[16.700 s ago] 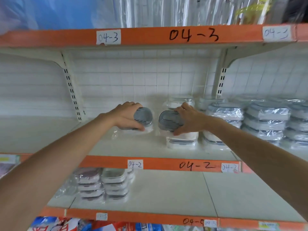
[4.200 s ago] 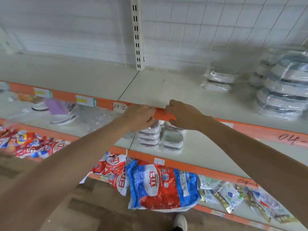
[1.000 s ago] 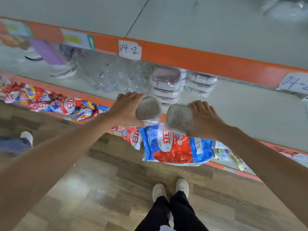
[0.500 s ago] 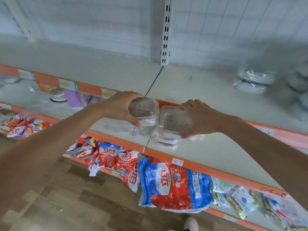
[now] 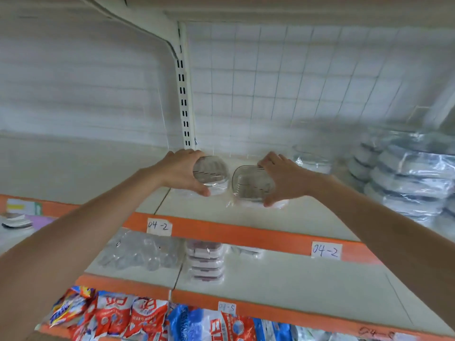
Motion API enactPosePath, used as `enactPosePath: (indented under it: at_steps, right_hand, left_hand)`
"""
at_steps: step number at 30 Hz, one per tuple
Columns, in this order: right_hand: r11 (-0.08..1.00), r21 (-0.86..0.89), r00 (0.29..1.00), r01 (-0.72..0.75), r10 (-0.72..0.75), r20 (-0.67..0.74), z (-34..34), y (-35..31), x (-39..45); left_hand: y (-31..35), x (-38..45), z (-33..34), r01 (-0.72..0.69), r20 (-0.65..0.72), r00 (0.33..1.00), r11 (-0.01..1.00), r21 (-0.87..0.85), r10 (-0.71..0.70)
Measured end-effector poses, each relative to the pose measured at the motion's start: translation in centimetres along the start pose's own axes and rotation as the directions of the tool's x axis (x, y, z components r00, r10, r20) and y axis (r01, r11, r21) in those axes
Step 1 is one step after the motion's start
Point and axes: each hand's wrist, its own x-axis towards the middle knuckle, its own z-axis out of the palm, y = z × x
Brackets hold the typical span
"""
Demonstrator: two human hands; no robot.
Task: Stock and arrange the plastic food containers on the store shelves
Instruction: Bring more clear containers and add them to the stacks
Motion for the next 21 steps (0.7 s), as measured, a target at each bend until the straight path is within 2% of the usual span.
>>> enactPosePath:
  at_steps: [6, 11, 17, 21]
  right_hand:
    - [0.997, 0.011, 0.994, -0.073, 0.073, -0.086, -2.6, 8.4, 1.0]
    - [0.981, -0.034, 0.979, -0.192, 0.19, -0.068, -4.7, 15.3, 2.7]
    - [0.96, -0.025, 0.951, -0.278, 0.279, 0.136, -4.0, 19.2, 4.4]
    - [0.958, -0.033, 0.936, -0.285, 0.285, 0.207, -4.3, 19.4, 4.7]
  left_hand:
    - [3.9, 6.6, 0.5, -0.016, -0.066, 0.998, 0.999, -0.036, 0.013]
    - [6.7, 10.9, 0.6, -0.048, -0.124, 0.991, 0.997, -0.062, 0.04]
    - [8.9, 14.3, 0.9, -0.068, -0.187, 0.981, 0.988, -0.137, 0.041]
    - [9.8, 15.3, 1.3, -0.065, -0.183, 0.982, 0.985, -0.159, 0.035]
